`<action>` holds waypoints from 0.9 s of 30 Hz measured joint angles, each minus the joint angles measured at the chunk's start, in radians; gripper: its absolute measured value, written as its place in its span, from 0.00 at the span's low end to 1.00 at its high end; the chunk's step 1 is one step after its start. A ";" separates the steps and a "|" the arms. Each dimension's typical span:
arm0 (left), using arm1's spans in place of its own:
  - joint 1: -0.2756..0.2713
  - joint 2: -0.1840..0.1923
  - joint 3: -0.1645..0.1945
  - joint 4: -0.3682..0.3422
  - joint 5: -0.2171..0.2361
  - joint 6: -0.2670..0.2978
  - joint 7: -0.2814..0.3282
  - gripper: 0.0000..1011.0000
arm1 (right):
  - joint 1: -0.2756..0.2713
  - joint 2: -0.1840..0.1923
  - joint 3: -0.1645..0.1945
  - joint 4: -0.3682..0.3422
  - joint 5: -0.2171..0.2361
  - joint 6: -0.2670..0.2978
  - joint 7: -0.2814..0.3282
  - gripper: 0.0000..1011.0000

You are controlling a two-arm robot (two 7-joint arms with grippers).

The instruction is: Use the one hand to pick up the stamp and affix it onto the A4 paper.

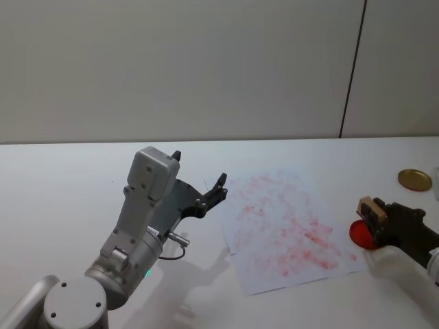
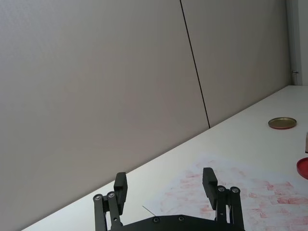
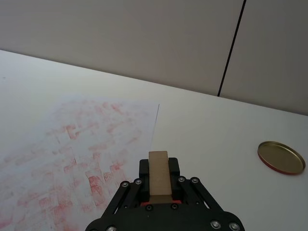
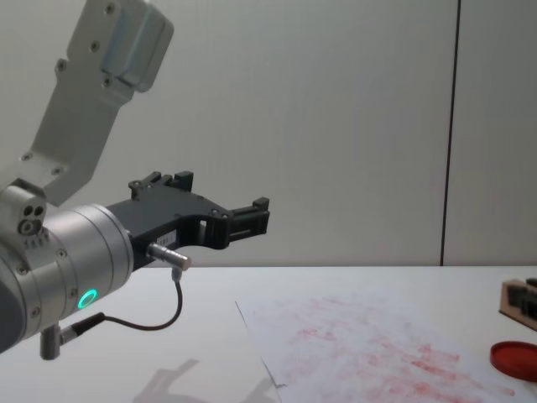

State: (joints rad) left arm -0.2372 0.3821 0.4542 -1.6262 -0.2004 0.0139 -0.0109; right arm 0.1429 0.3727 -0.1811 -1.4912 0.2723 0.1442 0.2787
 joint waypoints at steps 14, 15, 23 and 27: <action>0.000 0.000 0.000 0.000 0.000 0.000 0.000 0.98 | 0.004 0.002 0.001 0.049 -0.007 0.014 0.006 0.22; 0.000 0.000 0.000 0.000 0.000 0.000 0.000 0.98 | 0.004 0.001 0.001 0.052 -0.007 0.015 0.006 0.22; 0.000 0.000 0.000 0.000 0.000 0.000 0.000 0.98 | 0.008 -0.001 0.000 0.070 -0.009 0.021 0.006 0.30; 0.000 0.000 0.000 0.000 0.000 0.000 0.000 0.98 | 0.011 -0.002 0.000 0.076 -0.008 0.022 0.005 0.44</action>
State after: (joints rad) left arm -0.2372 0.3821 0.4542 -1.6262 -0.2004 0.0139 -0.0109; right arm 0.1536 0.3711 -0.1810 -1.4155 0.2638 0.1663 0.2838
